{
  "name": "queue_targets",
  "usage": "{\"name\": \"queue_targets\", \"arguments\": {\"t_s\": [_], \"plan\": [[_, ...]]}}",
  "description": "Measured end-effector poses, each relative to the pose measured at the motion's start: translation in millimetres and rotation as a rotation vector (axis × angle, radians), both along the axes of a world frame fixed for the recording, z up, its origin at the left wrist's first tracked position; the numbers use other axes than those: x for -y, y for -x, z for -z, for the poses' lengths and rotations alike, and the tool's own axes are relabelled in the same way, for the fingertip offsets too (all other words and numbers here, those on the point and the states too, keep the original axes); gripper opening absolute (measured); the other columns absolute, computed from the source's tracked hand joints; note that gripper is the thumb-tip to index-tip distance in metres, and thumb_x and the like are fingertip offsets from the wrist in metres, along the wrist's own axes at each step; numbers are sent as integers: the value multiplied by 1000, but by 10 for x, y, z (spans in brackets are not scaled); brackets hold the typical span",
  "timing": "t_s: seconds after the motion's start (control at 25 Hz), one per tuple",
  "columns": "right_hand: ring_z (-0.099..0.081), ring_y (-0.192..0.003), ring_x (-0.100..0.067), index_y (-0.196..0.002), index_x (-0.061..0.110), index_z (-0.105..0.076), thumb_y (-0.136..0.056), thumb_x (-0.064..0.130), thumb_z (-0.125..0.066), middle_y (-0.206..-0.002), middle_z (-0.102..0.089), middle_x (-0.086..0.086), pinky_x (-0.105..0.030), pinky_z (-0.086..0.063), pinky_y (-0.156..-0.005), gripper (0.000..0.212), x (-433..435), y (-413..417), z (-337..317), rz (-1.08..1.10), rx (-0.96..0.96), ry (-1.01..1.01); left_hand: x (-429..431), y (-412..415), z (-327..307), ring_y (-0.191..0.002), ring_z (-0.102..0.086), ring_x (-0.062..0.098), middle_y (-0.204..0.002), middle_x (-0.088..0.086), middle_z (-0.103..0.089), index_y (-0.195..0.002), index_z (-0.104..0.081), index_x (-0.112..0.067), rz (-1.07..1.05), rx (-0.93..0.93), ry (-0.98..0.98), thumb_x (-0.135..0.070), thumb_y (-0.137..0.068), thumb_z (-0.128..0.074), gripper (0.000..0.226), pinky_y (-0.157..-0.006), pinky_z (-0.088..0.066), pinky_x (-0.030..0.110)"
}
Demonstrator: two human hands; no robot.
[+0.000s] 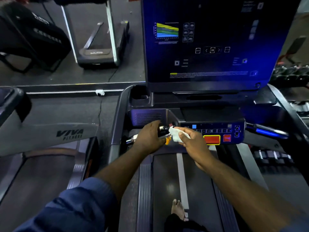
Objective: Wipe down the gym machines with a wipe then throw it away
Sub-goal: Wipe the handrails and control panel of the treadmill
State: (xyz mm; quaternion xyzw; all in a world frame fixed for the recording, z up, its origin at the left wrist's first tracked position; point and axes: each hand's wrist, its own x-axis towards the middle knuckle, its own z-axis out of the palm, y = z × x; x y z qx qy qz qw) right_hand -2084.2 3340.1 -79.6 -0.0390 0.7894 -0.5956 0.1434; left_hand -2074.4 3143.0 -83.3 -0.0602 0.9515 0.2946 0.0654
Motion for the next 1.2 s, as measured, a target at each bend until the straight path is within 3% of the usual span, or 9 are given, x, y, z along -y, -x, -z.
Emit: {"name": "queue_targets", "arguments": {"t_s": [0.08,0.24,0.32,0.48,0.56,0.64,0.84,1.04,1.2], "plan": [[-70,-108,-9,-110,45,-74,-105,16,-56,-115,-76,14,-45,-56,-101,35,-7,218,-17,-18,-50,-3,-43,204,1,-122,-62,32,-133,11,-67,-137,-59,-12,-4,65,14,-41,-77,-79,69,-99,-52,41],[-64,-101,10,-128,29,-73,-106,16,-56,-119,-71,16,-5,-45,-92,30,24,638,-184,-91,-260,-143,-39,435,24,-104,-66,27,-114,3,-68,-112,-62,-21,30,228,73,-58,-67,-73,59,-87,-58,42],[-63,-106,7,-133,25,-70,-106,15,-54,-122,-70,14,1,-39,-93,32,35,871,-201,-140,-382,-261,30,518,89,-103,-67,21,-113,-2,-69,-115,-64,-24,34,252,21,-69,-61,-67,70,-89,-59,41],[-60,-131,-22,-144,21,-60,-107,19,-48,-147,-61,-1,-37,-50,-108,39,24,1166,-52,-354,-441,-687,98,610,131,-87,-68,10,-96,-10,-71,-104,-68,-27,62,283,-69,-65,-71,-71,50,-79,-60,36],[-46,-146,-22,-155,17,-47,-109,42,-39,-162,-45,-1,-39,-38,-120,53,28,1095,81,-455,-410,-820,91,705,157,-83,-65,9,-89,-12,-68,-100,-66,-24,61,275,-157,-48,-88,-71,27,-72,-52,28],[-27,-156,-16,-164,18,-28,-104,63,-14,-171,-25,3,-40,-20,-129,76,39,987,144,-494,-428,-905,64,819,189,-84,-64,13,-90,-7,-68,-99,-67,-21,102,239,-226,-39,-96,-60,19,-74,-49,30],[-14,-159,-9,-167,27,-11,-98,65,1,-174,-7,11,-44,-6,-129,80,56,1161,115,-497,-377,-977,-48,1054,267,-76,-63,24,-83,4,-68,-82,-61,-17,140,109,-254,-40,-92,-37,35,-75,-53,45],[-28,-155,-13,-159,18,-36,-108,56,-19,-168,-33,0,-38,-5,-130,66,-216,779,35,-487,-440,-918,-255,1167,125,-77,-59,15,-86,-9,-61,-96,-56,-27,135,-204,-95,-50,-103,-48,26,-66,-49,37],[-37,-151,-13,-154,19,-46,-108,35,-31,-158,-50,0,-45,-7,-130,51,-626,810,123,-412,-535,-977,-539,1311,98,-96,-53,16,-104,-4,-58,-106,-63,-20,315,-320,-101,-41,-102,-55,24,-85,-48,40]]}}
